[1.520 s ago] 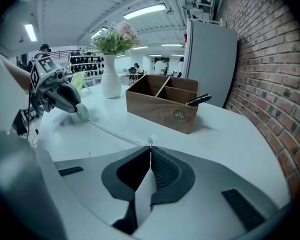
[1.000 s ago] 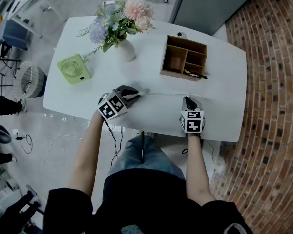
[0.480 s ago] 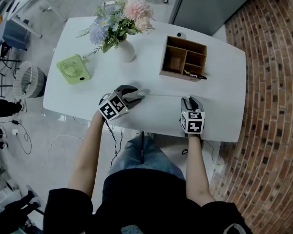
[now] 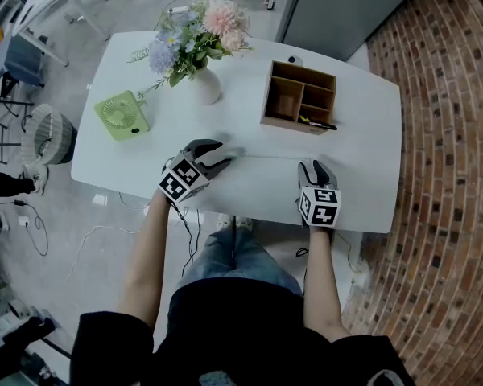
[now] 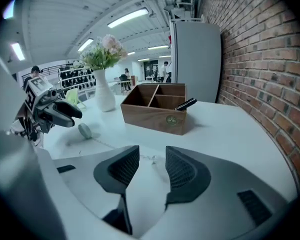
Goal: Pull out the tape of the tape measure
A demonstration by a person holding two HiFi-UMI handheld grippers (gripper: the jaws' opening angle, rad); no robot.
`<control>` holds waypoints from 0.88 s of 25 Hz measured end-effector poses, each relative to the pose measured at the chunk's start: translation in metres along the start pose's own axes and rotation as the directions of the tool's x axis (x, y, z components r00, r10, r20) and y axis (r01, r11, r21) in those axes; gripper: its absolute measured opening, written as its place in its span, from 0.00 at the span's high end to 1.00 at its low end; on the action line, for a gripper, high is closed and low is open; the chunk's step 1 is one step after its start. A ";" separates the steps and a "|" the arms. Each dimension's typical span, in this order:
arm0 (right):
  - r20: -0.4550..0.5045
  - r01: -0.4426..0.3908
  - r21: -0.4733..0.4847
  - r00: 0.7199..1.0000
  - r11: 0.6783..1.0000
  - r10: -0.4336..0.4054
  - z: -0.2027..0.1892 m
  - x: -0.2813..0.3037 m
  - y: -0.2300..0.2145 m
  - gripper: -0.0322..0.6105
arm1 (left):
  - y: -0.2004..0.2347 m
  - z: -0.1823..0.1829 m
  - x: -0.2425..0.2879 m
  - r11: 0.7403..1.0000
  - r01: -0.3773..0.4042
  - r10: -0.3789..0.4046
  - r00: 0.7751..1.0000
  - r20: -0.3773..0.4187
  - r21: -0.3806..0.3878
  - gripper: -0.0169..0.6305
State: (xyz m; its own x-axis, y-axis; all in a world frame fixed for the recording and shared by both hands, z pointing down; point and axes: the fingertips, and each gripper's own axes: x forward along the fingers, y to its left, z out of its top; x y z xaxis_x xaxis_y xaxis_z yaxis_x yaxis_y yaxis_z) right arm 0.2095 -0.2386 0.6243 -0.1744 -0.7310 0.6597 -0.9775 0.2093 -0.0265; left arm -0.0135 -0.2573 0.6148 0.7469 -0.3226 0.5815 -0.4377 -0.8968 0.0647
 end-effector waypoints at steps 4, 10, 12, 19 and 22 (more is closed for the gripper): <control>0.105 0.006 0.050 0.994 0.999 -0.011 0.026 -0.025 0.000 0.72 | 0.009 0.028 -0.026 0.989 -0.099 0.113 0.985 0.134 -0.106 0.68; 0.293 0.047 0.052 0.954 0.998 -0.060 0.079 -0.060 -0.003 0.89 | 0.019 0.070 -0.064 0.947 -0.253 0.300 0.918 0.259 -0.199 0.79; 0.353 0.054 0.057 0.933 0.997 -0.071 0.097 -0.074 -0.004 0.93 | 0.021 0.085 -0.077 0.929 -0.293 0.353 0.888 0.296 -0.226 0.86; 0.489 0.051 0.026 0.871 0.998 -0.057 0.143 -0.110 0.009 0.95 | 0.019 0.122 -0.108 0.899 -0.344 0.425 0.835 0.349 -0.271 0.93; 0.531 0.055 0.016 0.845 0.998 -0.055 0.158 -0.120 0.013 0.95 | 0.019 0.136 -0.117 0.889 -0.361 0.448 0.815 0.366 -0.283 0.94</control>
State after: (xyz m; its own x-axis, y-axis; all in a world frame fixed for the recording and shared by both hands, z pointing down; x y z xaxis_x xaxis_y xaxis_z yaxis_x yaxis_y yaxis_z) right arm 0.1989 -0.2509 0.4264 -0.1571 -0.9745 0.1601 -0.9873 0.1588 -0.0022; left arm -0.0408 -0.2780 0.4377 0.5965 -0.7757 0.2060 -0.8002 -0.5947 0.0772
